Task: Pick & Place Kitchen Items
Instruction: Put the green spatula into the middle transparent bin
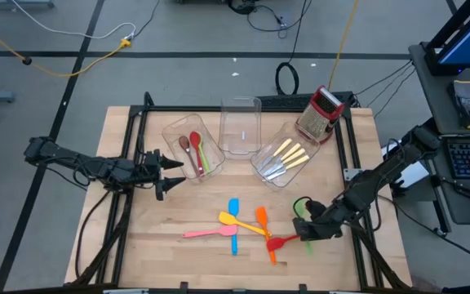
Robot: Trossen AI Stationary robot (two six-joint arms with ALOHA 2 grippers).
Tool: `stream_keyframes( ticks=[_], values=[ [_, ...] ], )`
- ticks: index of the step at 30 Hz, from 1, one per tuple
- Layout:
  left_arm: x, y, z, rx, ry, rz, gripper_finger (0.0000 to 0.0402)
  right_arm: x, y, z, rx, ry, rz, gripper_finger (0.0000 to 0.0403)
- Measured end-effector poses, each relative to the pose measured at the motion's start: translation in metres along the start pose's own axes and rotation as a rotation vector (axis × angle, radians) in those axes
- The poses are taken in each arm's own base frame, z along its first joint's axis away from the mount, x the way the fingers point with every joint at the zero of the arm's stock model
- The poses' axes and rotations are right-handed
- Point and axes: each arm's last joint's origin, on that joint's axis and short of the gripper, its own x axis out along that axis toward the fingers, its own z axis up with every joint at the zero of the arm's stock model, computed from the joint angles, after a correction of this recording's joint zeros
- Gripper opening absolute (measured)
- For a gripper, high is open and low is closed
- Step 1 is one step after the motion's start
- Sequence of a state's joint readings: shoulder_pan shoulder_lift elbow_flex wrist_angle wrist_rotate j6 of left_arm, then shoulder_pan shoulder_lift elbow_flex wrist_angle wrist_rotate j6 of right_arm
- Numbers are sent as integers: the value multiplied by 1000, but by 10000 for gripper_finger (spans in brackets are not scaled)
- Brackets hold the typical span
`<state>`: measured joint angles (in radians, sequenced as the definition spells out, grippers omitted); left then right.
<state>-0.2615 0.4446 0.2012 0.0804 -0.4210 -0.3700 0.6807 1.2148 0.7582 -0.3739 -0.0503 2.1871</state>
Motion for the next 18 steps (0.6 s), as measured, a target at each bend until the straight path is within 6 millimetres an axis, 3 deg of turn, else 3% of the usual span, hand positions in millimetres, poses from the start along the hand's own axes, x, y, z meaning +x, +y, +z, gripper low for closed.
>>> stream_keyframes(
  ticks=[18],
  values=[
    [0, -2, 5, -30, -45, -17, 306, -7, 34, -7, -268, -105, 423, 43]
  ],
)
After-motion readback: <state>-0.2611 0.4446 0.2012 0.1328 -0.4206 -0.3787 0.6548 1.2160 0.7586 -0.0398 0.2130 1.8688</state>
